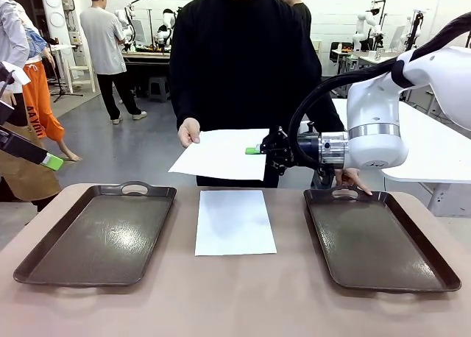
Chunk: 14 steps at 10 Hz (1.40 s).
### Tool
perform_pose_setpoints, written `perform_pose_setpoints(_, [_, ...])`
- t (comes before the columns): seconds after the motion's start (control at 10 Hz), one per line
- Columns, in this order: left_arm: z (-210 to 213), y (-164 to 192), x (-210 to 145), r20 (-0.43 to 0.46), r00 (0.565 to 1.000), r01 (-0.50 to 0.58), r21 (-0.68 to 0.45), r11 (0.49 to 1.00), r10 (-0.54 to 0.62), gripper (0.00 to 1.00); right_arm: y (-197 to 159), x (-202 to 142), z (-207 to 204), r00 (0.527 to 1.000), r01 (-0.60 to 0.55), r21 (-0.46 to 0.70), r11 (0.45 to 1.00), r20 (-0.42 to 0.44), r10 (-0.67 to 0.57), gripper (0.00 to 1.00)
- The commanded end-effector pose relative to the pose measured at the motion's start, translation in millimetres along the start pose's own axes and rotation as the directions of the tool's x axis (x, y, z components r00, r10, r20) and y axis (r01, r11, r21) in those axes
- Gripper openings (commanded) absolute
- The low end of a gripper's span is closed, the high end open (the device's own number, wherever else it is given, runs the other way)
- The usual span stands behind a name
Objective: Sort the A4 documents.
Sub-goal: Receive the A4 Paper, then place the A4 Paper in the designated Handle tray.
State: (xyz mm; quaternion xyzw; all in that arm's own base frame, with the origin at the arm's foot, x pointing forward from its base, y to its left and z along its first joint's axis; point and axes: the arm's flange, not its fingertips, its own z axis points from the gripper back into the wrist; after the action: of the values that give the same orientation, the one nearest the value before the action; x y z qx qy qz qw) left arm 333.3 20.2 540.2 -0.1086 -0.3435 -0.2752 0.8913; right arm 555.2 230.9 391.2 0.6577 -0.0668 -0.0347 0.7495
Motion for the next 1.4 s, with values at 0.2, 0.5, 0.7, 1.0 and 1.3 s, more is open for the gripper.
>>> perform_pose_setpoints(0.2, [0.0, 1.8, -0.9, 0.003, 1.000, 0.002, 0.000, 1.000, -0.002, 1.00, -1.3, 0.6, 1.9, 1.000, 0.013, -0.012, 1.000, 0.016, -0.013, 0.00])
perform_pose_setpoints(0.5, [0.0, 1.8, -0.9, 0.003, 1.000, 0.002, 0.000, 1.000, -0.002, 1.00, -1.3, 0.6, 1.9, 1.000, 0.013, -0.012, 1.000, 0.016, -0.013, 0.00])
perform_pose_setpoints(0.7, [0.0, 1.8, -0.9, 0.003, 1.000, 0.002, 0.000, 1.000, -0.002, 1.00, -1.3, 0.6, 1.9, 1.000, 0.013, -0.012, 1.000, 0.016, -0.013, 0.00])
perform_pose_setpoints(1.0, [0.0, 1.8, -0.9, 0.003, 1.000, 0.002, 0.000, 1.000, -0.002, 1.00, -1.3, 0.6, 1.9, 1.000, 0.013, -0.012, 1.000, 0.016, -0.013, 0.00])
perform_pose_setpoints(1.3, [0.0, 1.8, -0.9, 0.003, 1.000, 0.002, 0.000, 1.000, -0.002, 1.00, 11.9, -15.4, 36.9, 0.991, -0.089, 0.034, 0.995, -0.095, 0.092, 0.01])
